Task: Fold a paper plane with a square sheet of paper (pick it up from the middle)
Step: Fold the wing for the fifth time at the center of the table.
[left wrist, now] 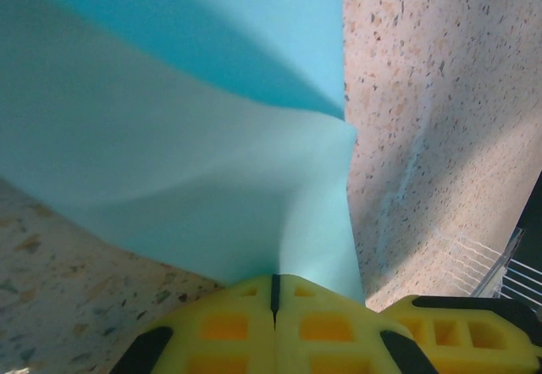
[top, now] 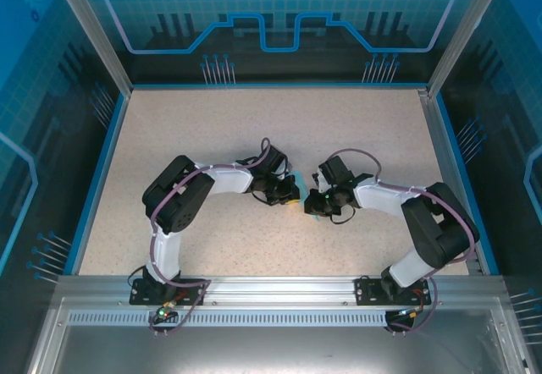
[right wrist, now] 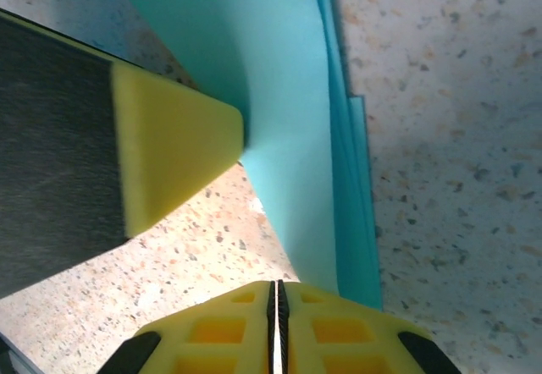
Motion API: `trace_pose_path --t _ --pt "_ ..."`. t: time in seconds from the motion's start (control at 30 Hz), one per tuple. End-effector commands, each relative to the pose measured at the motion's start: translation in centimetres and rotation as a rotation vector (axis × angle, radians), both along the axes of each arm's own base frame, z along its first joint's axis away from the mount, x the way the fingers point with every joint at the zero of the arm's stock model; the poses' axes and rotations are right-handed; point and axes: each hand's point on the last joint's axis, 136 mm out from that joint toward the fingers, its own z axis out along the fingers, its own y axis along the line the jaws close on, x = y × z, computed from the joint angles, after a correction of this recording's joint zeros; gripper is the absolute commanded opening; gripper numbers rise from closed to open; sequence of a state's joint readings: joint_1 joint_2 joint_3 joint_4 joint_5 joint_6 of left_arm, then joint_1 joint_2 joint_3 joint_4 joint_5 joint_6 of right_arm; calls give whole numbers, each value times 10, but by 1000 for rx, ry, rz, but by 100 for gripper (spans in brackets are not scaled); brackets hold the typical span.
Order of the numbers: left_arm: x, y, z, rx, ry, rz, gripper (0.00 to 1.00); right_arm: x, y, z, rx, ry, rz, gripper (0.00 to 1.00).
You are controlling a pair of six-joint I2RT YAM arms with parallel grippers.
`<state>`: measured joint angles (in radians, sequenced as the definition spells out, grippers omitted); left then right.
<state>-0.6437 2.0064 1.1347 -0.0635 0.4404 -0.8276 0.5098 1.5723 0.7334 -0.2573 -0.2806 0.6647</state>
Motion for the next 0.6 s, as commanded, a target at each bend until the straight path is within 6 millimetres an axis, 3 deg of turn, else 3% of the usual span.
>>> trace_pose_path --t 0.0,0.2,0.43,0.57 --pt "-13 33 -46 191 75 34 1 -10 -12 -13 -63 55 -10 11" --pt "-12 35 -48 209 81 40 1 -15 -23 -22 -83 80 -21 10" --pt "-13 38 -51 228 87 41 1 -18 -22 -8 -47 49 -7 10" --pt "-13 39 -52 236 88 40 1 -26 -28 -17 -64 80 -5 10"
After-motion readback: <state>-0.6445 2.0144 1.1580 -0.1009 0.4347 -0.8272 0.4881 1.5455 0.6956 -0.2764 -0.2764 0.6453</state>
